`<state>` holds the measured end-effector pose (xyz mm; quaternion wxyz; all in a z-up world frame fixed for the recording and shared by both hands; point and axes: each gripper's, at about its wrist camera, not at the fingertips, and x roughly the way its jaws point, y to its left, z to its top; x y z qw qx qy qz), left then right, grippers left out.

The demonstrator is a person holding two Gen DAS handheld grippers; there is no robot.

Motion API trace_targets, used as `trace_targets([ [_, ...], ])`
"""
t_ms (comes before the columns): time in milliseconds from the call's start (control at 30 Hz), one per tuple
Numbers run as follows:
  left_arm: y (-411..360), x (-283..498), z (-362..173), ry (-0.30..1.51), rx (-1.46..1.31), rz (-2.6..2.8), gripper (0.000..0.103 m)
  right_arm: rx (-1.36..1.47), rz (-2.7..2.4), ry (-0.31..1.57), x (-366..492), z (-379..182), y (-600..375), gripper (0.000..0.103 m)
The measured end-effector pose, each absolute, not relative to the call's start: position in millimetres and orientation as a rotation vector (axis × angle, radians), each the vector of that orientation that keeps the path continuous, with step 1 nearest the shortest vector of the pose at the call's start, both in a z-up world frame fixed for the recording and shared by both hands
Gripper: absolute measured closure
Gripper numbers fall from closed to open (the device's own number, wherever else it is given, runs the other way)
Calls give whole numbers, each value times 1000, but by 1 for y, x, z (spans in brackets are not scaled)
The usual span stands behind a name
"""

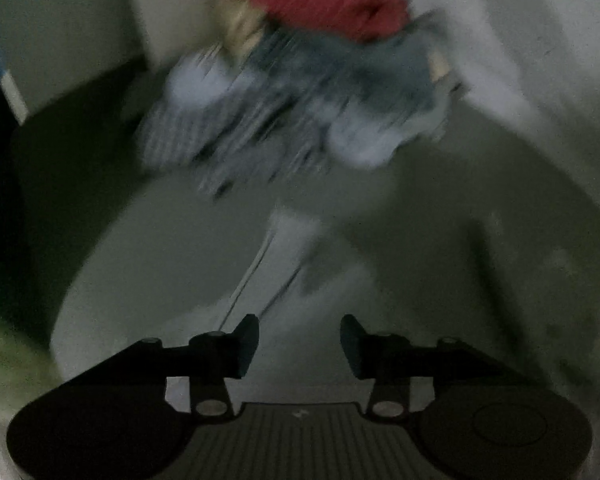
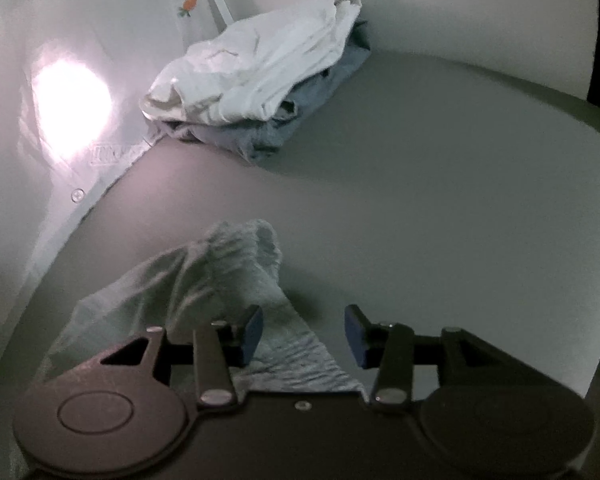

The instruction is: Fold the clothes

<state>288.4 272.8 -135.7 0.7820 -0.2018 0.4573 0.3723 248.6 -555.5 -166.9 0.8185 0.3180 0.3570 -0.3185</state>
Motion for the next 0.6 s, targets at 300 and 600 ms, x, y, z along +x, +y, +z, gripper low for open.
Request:
trace_targets([
  [300,248,233,-172,1078,-486,852,51,654,-647,911,255,-187,-562,56],
  [600,226,212,-177,1073,-483,792,42,1251,-570,764,186,-208,-577,55],
])
